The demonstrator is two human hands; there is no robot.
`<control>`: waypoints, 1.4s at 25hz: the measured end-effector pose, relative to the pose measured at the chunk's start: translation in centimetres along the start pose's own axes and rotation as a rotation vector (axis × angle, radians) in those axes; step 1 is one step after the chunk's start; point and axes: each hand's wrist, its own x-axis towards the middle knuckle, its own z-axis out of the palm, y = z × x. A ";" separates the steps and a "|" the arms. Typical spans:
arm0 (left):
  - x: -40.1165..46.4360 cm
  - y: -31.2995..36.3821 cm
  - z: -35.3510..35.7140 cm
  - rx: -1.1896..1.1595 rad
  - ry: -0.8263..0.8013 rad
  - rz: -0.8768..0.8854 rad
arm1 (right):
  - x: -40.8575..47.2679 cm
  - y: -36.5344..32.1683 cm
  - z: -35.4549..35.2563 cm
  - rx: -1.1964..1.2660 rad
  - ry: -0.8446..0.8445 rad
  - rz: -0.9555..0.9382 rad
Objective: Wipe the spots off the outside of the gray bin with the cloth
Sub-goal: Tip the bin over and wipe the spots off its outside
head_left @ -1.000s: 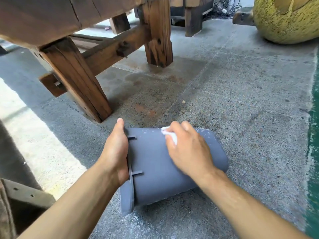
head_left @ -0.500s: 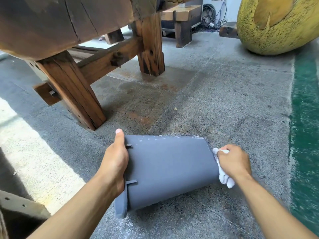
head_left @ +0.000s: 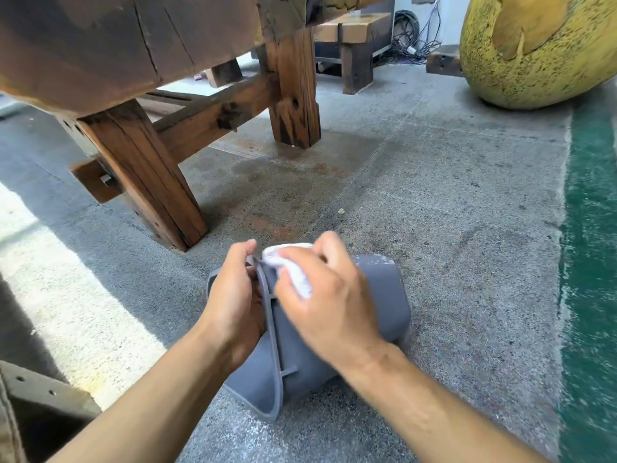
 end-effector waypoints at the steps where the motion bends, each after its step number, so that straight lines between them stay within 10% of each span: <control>1: 0.1 0.0 -0.2 0.001 -0.019 -0.003 | -0.1 -0.7 0.8 -0.022 -0.034 -0.037; 8: 0.7 -0.9 -1.0 0.160 0.201 -0.048 | 0.4 1.0 2.2 -0.226 -0.297 0.086; 15: 0.0 -0.6 -0.9 0.289 0.311 0.009 | -0.1 12.7 -1.8 -0.383 -0.399 0.638; 26: -2.8 -0.7 -0.1 0.452 0.006 -0.170 | -8.5 19.0 -5.6 -0.248 -0.259 1.281; 31: -2.3 -1.3 -1.8 0.217 0.021 -0.259 | -4.5 14.7 -5.2 -0.097 0.027 0.995; 35: -1.1 -2.1 -1.9 0.108 0.092 -0.202 | -1.0 5.6 -2.8 0.060 -0.143 0.630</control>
